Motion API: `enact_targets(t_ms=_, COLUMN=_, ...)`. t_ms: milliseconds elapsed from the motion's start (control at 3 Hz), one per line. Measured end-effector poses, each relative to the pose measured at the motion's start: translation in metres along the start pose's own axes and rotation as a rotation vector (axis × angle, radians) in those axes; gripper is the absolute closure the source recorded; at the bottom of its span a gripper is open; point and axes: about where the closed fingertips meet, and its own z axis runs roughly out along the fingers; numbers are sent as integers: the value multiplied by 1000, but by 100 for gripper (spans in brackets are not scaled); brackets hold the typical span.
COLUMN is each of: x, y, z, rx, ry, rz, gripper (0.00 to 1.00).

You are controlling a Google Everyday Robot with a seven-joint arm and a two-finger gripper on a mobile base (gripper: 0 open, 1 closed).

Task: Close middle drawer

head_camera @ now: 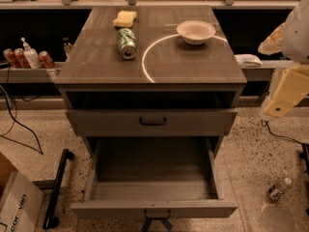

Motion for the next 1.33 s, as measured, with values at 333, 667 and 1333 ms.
enact_targets(t_ms=333, x=-8, y=18, z=14, rx=-8, ry=-25, rz=-18, gripper=43)
enact_targets(t_ms=667, x=-10, y=46, z=56, rx=-59, ry=-33, rz=-23, gripper=64)
enact_targets(t_ms=1333, x=23, y=81, z=180, rx=-146, ry=-101, rz=66, gripper=100)
